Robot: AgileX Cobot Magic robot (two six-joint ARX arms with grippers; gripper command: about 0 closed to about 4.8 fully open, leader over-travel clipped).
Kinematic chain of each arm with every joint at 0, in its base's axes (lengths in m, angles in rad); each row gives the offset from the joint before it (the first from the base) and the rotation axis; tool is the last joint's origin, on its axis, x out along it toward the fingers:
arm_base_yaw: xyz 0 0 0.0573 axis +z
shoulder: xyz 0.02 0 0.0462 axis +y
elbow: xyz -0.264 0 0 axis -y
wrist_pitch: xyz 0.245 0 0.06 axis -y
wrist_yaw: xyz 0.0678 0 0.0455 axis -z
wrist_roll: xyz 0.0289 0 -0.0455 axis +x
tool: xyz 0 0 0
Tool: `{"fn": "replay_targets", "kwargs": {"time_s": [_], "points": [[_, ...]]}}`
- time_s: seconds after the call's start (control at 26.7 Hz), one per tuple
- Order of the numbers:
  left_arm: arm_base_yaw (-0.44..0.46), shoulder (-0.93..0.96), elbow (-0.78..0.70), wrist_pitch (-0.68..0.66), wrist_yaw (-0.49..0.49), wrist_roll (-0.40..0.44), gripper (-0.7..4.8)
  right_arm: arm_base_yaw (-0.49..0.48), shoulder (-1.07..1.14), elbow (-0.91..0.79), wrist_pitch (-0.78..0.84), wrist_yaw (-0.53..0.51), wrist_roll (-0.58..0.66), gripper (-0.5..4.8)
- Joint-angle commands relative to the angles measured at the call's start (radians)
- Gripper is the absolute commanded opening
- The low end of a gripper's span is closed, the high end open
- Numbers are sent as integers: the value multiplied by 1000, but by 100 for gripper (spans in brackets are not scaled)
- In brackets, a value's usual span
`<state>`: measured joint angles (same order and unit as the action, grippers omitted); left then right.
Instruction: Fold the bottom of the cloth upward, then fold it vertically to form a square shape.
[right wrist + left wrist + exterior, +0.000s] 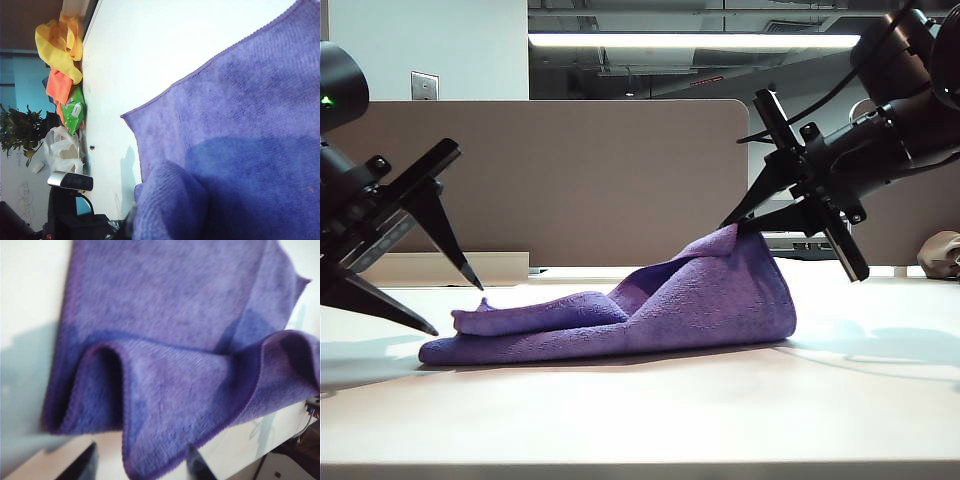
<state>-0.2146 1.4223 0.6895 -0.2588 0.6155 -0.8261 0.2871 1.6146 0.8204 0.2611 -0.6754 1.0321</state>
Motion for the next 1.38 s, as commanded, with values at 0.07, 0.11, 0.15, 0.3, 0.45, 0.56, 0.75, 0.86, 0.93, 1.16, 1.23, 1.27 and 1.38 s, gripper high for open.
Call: {"fn": "replay_targets", "kwargs": {"time_s": [0.07, 0.11, 0.15, 0.3, 0.45, 0.56, 0.75, 0.86, 0.93, 1.16, 1.23, 1.27, 1.38], "points": [[0, -3, 0, -56, 41, 25, 221, 1, -5, 7, 14, -7, 4, -2], [0, -3, 0, -65, 40, 32, 220, 1, -5, 7, 14, -8, 4, -2], [0, -3, 0, -69, 39, 34, 220, 1, -5, 7, 14, -8, 4, -2], [0, -3, 0, -71, 40, 32, 217, 1, -5, 7, 14, -23, 4, -2], [0, -2, 0, -65, 37, 8, 169, 1, -5, 7, 14, -35, 4, -2], [0, 3, 0, -56, 41, 2, 169, 1, -5, 6, 14, -35, 4, -2], [0, 55, 0, -38, 70, -20, 169, 1, -5, 7, 14, -50, 4, -2], [-1, 72, 0, -18, 84, -20, 169, 1, -6, 7, 14, -55, 4, -2], [-1, 73, 1, 7, 89, -29, 154, 1, -5, 7, 14, -60, 4, -2], [-1, 74, 1, 66, 106, -72, 84, 1, -5, 7, 15, -60, 4, -2], [-1, 74, 1, 71, 106, -72, 58, 1, -6, 7, 17, -60, 4, -2], [-1, 74, 1, 83, 106, -76, 46, 1, -6, 7, 21, -63, 4, -2], [-1, 74, 0, 124, 106, -105, 11, 1, -5, 6, 21, -63, 4, -2]]}}
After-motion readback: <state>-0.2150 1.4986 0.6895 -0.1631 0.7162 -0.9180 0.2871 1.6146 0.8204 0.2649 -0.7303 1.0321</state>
